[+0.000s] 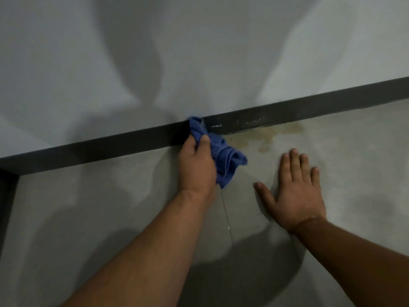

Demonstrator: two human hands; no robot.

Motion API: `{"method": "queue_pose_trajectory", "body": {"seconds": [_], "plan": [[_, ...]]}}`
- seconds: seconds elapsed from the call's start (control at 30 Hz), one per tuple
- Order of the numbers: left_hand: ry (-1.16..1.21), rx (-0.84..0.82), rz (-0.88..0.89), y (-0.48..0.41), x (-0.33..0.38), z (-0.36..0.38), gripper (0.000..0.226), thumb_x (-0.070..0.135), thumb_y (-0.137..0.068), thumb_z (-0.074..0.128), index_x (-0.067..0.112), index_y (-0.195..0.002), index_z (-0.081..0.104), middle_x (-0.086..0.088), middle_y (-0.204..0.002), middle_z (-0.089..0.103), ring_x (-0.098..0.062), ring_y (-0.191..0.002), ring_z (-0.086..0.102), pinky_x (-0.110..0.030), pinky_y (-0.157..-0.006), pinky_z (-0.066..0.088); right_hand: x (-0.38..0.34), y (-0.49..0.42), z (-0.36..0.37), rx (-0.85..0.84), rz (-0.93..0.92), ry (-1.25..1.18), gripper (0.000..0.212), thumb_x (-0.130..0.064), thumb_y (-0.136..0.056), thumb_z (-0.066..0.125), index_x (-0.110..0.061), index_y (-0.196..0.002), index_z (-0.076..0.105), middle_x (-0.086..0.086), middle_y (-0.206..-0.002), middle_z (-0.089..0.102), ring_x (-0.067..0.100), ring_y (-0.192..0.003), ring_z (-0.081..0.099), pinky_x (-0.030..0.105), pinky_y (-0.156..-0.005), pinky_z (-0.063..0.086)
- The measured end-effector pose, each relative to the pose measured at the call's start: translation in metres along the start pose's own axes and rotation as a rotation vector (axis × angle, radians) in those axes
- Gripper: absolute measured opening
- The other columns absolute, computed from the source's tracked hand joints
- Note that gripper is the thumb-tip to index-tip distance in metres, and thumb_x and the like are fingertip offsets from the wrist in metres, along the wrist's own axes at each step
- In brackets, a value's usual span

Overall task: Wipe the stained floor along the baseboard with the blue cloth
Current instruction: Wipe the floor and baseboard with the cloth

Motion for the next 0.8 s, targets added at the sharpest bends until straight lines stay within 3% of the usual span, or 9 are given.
{"method": "queue_pose_trajectory", "body": {"seconds": [0.1, 0.2, 0.27, 0.33, 0.43, 0.53, 0.8], "plan": [[-0.486, 0.006, 0.277, 0.005, 0.0, -0.028, 0.045, 0.023, -0.103, 0.05, 0.022, -0.149, 0.047, 0.007, -0.145, 0.054, 0.009, -0.116, 0.057, -0.01, -0.098, 0.044, 0.002, -0.001, -0.005, -0.01, -0.016, -0.007, 0.104, -0.086, -0.088, 0.009, -0.013, -0.162, 0.001, 0.013, -0.17, -0.001, 0.03, -0.156, -0.001, 0.052, -0.125, 0.01], [-0.884, 0.039, 0.401, 0.004, -0.01, -0.042, 0.052, 0.028, -0.104, 0.046, 0.024, -0.154, 0.034, 0.001, -0.16, 0.038, -0.012, -0.136, 0.047, -0.019, -0.107, 0.034, 0.019, -0.015, -0.021, 0.056, -0.075, -0.016, 0.089, -0.077, -0.094, 0.015, -0.015, -0.155, 0.032, 0.013, -0.159, 0.037, 0.032, -0.145, 0.033, 0.053, -0.119, 0.028], [-1.089, -0.045, 0.398, 0.003, -0.024, -0.035, 0.054, 0.029, -0.105, 0.041, 0.023, -0.157, 0.029, -0.002, -0.165, 0.026, -0.02, -0.146, 0.034, -0.026, -0.115, 0.029, 0.033, -0.024, -0.027, 0.067, -0.105, 0.01, 0.081, -0.073, -0.096, 0.017, -0.018, -0.15, 0.039, 0.011, -0.151, 0.046, 0.031, -0.137, 0.041, 0.054, -0.118, 0.03], [-1.167, -0.131, 0.403, -0.001, -0.034, -0.021, 0.053, 0.026, -0.106, 0.038, 0.018, -0.157, 0.027, -0.004, -0.167, 0.022, -0.021, -0.153, 0.02, -0.033, -0.124, 0.018, 0.042, -0.025, -0.024, 0.049, -0.107, 0.009, 0.08, -0.073, -0.097, 0.016, -0.02, -0.154, 0.033, 0.01, -0.157, 0.04, 0.029, -0.144, 0.035, 0.054, -0.121, 0.024], [-1.217, -0.219, 0.46, -0.01, -0.044, 0.006, 0.051, 0.024, -0.107, 0.035, 0.013, -0.156, 0.028, -0.009, -0.165, 0.024, -0.025, -0.154, 0.015, -0.039, -0.126, 0.009, 0.045, -0.018, -0.01, 0.037, -0.118, -0.001, 0.08, -0.071, -0.098, 0.012, -0.021, -0.161, 0.013, 0.007, -0.168, 0.019, 0.025, -0.155, 0.015, 0.051, -0.125, 0.015], [-1.385, -0.23, 0.484, -0.016, -0.058, 0.023, 0.054, 0.03, -0.107, 0.028, 0.016, -0.158, 0.02, -0.009, -0.168, 0.016, -0.029, -0.155, 0.008, -0.041, -0.126, 0.001, 0.048, -0.018, -0.007, 0.027, -0.122, -0.024, 0.078, -0.068, -0.1, 0.01, -0.021, -0.162, 0.009, 0.006, -0.169, 0.015, 0.024, -0.156, 0.01, 0.049, -0.125, 0.012], [-1.586, -0.387, 0.645, 0.002, -0.063, 0.003, 0.066, 0.042, -0.099, 0.03, 0.023, -0.16, 0.01, 0.0, -0.169, 0.012, -0.023, -0.155, 0.007, -0.046, -0.126, 0.008, 0.05, -0.018, -0.007, 0.009, -0.129, -0.04, 0.074, -0.063, -0.101, 0.012, -0.021, -0.162, 0.007, 0.006, -0.169, 0.012, 0.023, -0.156, 0.008, 0.048, -0.126, 0.01]]}}
Point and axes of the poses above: each hand's wrist, its own y-axis away from the middle knuckle, its own z-axis out of the palm, x = y × z, the point moved 3 cm from there along -y, towards the middle knuckle
